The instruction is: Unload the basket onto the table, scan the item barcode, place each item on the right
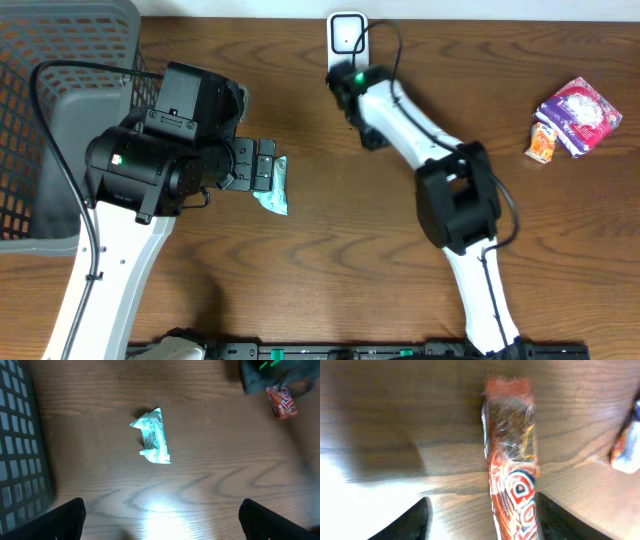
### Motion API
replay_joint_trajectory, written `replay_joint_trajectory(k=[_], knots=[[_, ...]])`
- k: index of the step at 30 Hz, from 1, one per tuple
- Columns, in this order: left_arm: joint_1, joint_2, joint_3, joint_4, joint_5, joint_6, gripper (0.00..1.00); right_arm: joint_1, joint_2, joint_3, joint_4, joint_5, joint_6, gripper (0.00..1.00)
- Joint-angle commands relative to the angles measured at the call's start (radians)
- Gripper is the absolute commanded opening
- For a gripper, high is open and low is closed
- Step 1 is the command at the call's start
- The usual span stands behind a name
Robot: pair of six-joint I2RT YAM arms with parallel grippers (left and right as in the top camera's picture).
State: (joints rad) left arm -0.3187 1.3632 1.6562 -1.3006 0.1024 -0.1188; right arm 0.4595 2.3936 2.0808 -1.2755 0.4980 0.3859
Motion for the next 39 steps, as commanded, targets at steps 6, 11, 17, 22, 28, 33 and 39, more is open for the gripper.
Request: replay_joint_trajectory(k=[6, 11, 17, 22, 28, 33, 39], knots=[[0.001, -0.005, 0.001, -0.001, 0.002, 0.006, 0.98, -0.300, -0.166, 0.090, -0.054, -0.647, -0.400, 0.72], [0.001, -0.005, 0.001, -0.001, 0.002, 0.006, 0.98, -0.441, -0.132, 0.001, -0.062, -0.828, -0.473, 0.46], [0.001, -0.005, 0.001, -0.001, 0.002, 0.006, 0.98, -0.425, -0.114, -0.134, 0.065, -0.813, -0.472, 0.54], [0.001, -0.005, 0.001, -0.001, 0.002, 0.006, 0.98, -0.379, -0.113, -0.239, 0.194, -0.760, -0.446, 0.65], [0.001, -0.005, 0.001, -0.001, 0.002, 0.006, 0.98, -0.333, -0.113, -0.325, 0.271, -0.592, -0.394, 0.63], [0.001, -0.005, 0.001, -0.001, 0.002, 0.006, 0.98, -0.309, -0.114, -0.348, 0.291, -0.595, -0.335, 0.01], [0.001, -0.005, 0.001, -0.001, 0.002, 0.006, 0.98, -0.281, -0.118, -0.163, 0.289, -0.721, -0.273, 0.01]])
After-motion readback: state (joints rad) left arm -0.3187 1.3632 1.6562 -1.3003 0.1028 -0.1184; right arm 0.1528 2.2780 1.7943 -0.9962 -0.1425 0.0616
